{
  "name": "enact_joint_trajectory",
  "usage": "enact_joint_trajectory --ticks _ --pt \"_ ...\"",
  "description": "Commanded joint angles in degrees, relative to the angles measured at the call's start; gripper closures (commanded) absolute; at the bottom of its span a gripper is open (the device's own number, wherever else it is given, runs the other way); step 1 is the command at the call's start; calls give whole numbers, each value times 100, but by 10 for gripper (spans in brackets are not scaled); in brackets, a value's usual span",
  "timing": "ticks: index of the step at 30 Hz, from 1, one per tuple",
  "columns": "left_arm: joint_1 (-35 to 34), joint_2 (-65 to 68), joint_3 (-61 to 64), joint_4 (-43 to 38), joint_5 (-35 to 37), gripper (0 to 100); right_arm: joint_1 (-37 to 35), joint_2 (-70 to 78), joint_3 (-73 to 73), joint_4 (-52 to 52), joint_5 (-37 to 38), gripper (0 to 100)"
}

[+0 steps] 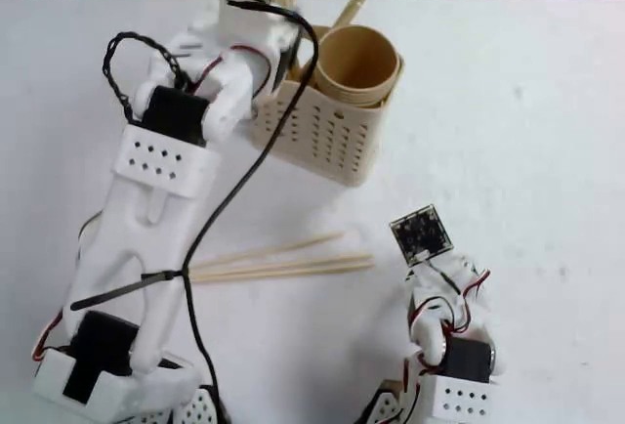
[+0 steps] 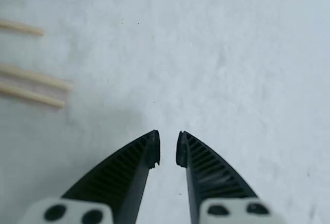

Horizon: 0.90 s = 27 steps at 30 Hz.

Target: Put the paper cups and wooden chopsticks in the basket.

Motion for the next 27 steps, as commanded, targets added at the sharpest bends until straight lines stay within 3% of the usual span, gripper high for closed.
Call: enact_joint_trajectory --ticks 1,5,8,13,19,21,27 --pt "-224 -514 -264 1530 26 888 -4 -66 53 -48 35 929" --pt "-382 -1033 -132 2655 35 888 31 -57 53 -48 35 929" --pt "-409 -1358 941 2576 18 888 31 -57 53 -48 35 929" --pt "-514 -1833 3877 396 9 888 4 -48 53 -48 35 929" --pt "-602 -1921 6277 -2488 9 884 13 -48 53 -48 35 929" --pt "-374 -1807 6505 -2866 -193 884 13 -48 53 -48 35 929" --pt "-31 -1587 6505 -2875 -563 885 13 -48 53 -48 35 929"
